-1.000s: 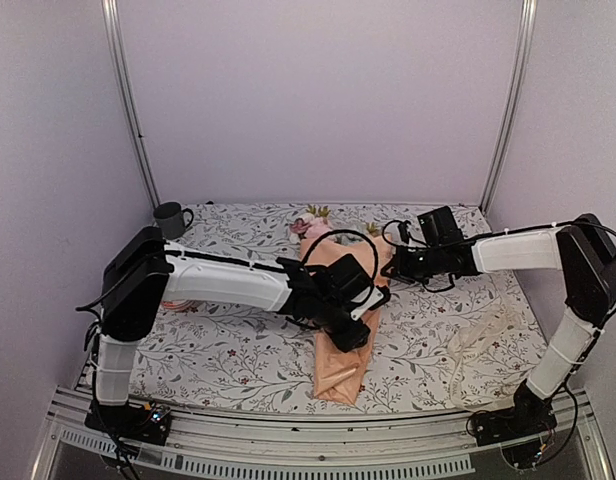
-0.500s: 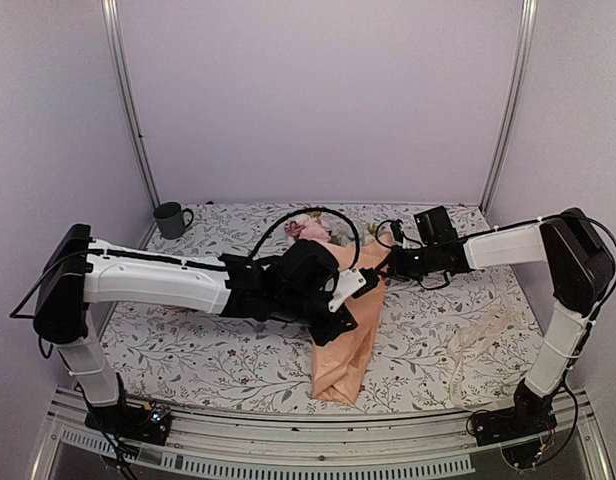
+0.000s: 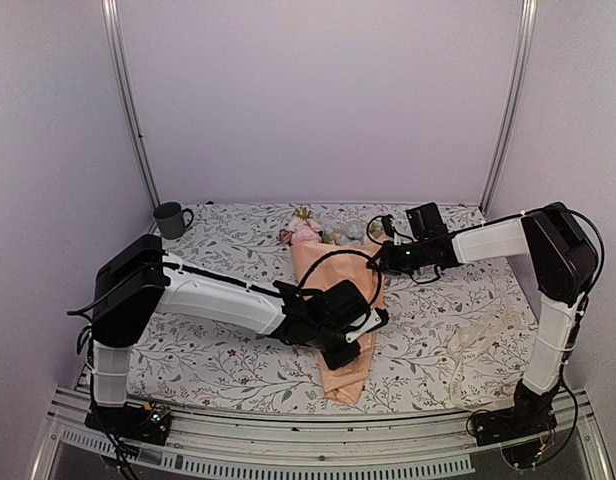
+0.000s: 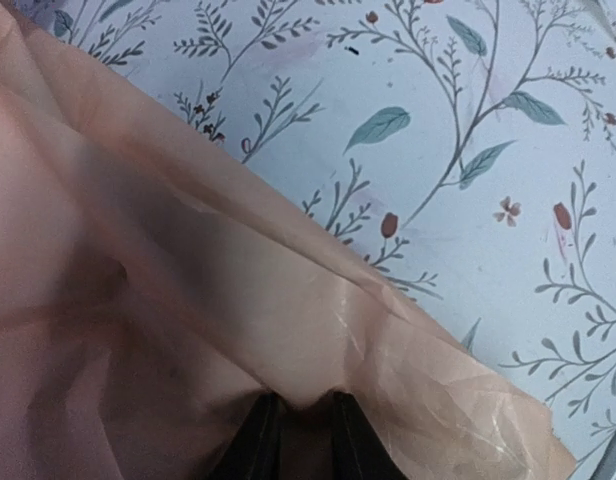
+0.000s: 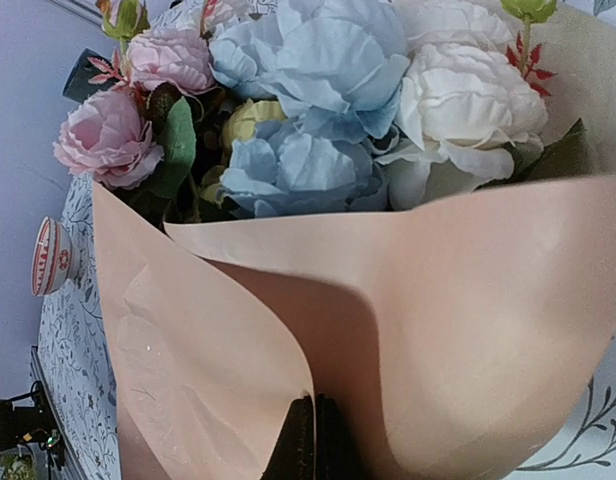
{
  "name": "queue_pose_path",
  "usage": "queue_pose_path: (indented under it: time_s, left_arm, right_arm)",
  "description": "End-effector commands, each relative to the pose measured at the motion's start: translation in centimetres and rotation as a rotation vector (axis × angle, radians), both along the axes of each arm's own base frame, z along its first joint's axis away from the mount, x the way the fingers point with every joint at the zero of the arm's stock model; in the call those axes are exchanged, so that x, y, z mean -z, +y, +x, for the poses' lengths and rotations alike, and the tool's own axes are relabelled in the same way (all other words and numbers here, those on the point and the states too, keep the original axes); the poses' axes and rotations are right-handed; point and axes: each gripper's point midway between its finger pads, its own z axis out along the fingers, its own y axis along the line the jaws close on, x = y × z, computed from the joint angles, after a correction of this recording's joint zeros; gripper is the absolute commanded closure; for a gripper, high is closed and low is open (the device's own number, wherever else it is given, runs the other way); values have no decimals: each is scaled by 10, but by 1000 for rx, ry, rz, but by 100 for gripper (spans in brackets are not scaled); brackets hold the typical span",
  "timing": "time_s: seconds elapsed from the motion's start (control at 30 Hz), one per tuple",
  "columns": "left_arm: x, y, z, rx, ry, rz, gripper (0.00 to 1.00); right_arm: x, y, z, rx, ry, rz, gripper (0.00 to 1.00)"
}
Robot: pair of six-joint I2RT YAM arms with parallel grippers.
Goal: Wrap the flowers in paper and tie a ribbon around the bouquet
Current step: Press the fold line of the folded wrapping paper.
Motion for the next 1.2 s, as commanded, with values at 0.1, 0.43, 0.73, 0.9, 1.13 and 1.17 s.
queue_pose_path:
  time_s: [0.1, 0.43, 0.73, 0.9, 1.13, 1.17]
  left_arm:
    - [20, -3, -27, 96, 32, 77, 73]
    - [42, 6, -36, 119, 82, 139, 69]
    - [45, 4, -38, 142, 100, 149, 63]
    - [49, 4, -41, 160, 119, 153, 59]
    - [55, 2, -42, 190, 138, 174, 55]
    - [55, 2, -43, 191, 139, 174, 55]
  right_arm:
    - [-10, -4, 18, 52, -56, 12, 100]
    - [-56, -23, 4, 132, -142, 49, 100]
    - [-22, -46, 0, 228, -59, 25, 100]
    - [13, -60, 3, 282, 28, -5, 97]
    - [5, -67, -9, 256, 46, -56, 60]
    - [-4, -69, -13, 252, 30, -56, 53]
